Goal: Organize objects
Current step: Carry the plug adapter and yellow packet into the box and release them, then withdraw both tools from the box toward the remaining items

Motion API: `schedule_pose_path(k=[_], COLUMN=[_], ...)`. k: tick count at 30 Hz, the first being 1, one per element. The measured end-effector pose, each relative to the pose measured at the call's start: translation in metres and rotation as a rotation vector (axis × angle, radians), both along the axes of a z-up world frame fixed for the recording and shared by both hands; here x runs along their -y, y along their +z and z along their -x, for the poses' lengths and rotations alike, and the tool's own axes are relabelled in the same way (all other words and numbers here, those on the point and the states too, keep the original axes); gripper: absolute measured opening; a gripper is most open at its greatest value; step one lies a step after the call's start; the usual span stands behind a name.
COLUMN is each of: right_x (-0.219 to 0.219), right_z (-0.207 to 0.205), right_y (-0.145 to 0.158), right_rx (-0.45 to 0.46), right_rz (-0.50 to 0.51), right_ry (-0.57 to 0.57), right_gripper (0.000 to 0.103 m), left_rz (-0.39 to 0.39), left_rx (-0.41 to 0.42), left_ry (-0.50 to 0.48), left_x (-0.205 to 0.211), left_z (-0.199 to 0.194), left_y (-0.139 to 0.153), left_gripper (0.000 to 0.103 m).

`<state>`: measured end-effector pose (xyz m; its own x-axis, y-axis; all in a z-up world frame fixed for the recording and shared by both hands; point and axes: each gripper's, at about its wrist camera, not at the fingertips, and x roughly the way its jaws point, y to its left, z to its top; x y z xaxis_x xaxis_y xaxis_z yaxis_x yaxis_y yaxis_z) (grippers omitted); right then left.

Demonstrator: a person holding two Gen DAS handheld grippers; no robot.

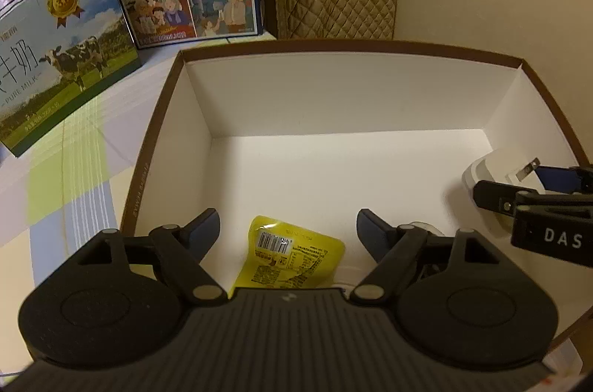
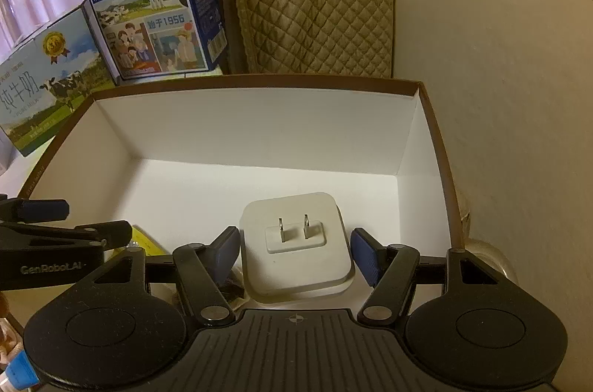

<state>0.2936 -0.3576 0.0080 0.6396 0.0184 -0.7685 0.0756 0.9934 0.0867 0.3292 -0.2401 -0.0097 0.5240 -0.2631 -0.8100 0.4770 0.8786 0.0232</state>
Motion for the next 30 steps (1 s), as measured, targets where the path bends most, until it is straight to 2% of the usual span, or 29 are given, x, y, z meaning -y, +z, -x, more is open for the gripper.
schedule_pose_path(k=[7, 19, 30], right_x=[0.001, -0.008, -0.035], right_z=[0.004, 0.014, 0.045], right_y=[0.007, 0.021, 0.044], right_rx=[0.070, 0.117, 0.155], right_rz=[-0.003, 0.003, 0.000], right_ry=[-0.005, 0.020, 0.109], right_gripper=[0.065, 0.074, 0.075], left_rz=[0.011, 0.051, 0.079], left_rx=[0.029, 0.059, 0.109], left_ry=[0.004, 0.027, 0.073], left_x=[-0.005, -0.024, -0.061], left_z=[0.005, 0.020, 0.051], left_y=[0.010, 0.031, 0.063], left_gripper=[0.084, 0.088, 0.088])
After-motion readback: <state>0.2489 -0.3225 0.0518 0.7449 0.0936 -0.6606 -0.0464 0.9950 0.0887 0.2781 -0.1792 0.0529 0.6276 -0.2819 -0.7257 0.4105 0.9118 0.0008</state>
